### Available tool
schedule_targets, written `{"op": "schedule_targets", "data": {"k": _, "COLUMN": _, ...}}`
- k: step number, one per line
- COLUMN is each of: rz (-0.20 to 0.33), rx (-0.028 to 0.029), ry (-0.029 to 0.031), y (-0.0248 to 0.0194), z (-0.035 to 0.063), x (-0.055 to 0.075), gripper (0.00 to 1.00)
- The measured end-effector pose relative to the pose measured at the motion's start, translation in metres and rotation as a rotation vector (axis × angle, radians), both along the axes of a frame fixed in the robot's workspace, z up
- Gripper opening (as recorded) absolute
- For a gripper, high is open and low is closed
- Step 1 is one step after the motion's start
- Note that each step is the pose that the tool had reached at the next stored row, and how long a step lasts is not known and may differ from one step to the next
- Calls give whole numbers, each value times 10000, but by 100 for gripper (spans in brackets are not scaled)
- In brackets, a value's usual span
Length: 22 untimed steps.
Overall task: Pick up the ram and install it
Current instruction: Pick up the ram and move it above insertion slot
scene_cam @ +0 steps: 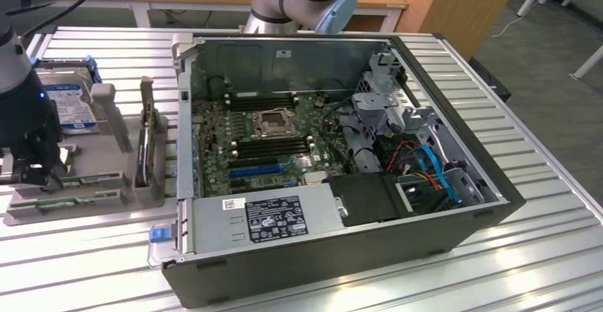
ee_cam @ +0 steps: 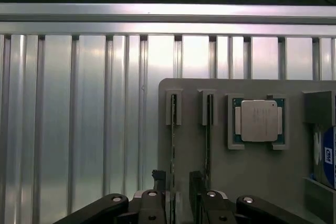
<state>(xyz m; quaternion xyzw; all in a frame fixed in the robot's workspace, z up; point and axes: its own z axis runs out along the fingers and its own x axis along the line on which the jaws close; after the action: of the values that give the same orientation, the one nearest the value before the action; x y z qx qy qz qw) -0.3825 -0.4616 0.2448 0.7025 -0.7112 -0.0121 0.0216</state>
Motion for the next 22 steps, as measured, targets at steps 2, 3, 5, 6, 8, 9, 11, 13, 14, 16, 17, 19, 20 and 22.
{"op": "schedule_targets", "data": {"k": 2, "rz": 0, "rx": 0, "ry": 0, "y": -8, "z": -36, "x": -1, "gripper": 32}}
{"op": "schedule_targets", "data": {"k": 3, "rz": 0, "rx": 1, "ry": 0, "y": -12, "z": -55, "x": -2, "gripper": 32}}
{"op": "schedule_targets", "data": {"k": 5, "rz": 0, "rx": 0, "ry": 0, "y": -19, "z": -91, "x": -3, "gripper": 32}}
{"op": "schedule_targets", "data": {"k": 6, "rz": 0, "rx": 1, "ry": -1, "y": -23, "z": -109, "x": -4, "gripper": 32}}
{"op": "schedule_targets", "data": {"k": 8, "rz": 0, "rx": 1, "ry": -1, "y": -31, "z": -145, "x": -5, "gripper": 32}}
{"op": "schedule_targets", "data": {"k": 9, "rz": 0, "rx": 0, "ry": 0, "y": -35, "z": -163, "x": -6, "gripper": 32}}
{"op": "schedule_targets", "data": {"k": 11, "rz": 0, "rx": 0, "ry": 0, "y": -43, "z": -200, "x": -7, "gripper": 32}}
{"op": "schedule_targets", "data": {"k": 13, "rz": -1, "rx": 1, "ry": -1, "y": -51, "z": -238, "x": -8, "gripper": 32}}
{"op": "schedule_targets", "data": {"k": 14, "rz": 0, "rx": 0, "ry": 0, "y": -55, "z": -255, "x": -9, "gripper": 32}}
{"op": "schedule_targets", "data": {"k": 16, "rz": 0, "rx": 1, "ry": 0, "y": -62, "z": -291, "x": -10, "gripper": 32}}
{"op": "schedule_targets", "data": {"k": 17, "rz": 0, "rx": 1, "ry": 0, "y": -66, "z": -310, "x": -11, "gripper": 32}}
{"op": "schedule_targets", "data": {"k": 19, "rz": 0, "rx": 1, "ry": 0, "y": -74, "z": -346, "x": -12, "gripper": 32}}
{"op": "schedule_targets", "data": {"k": 20, "rz": 0, "rx": 0, "ry": 0, "y": -77, "z": -363, "x": -12, "gripper": 32}}
{"op": "schedule_targets", "data": {"k": 22, "rz": -1, "rx": 1, "ry": -1, "y": -79, "z": -400, "x": -13, "gripper": 32}}
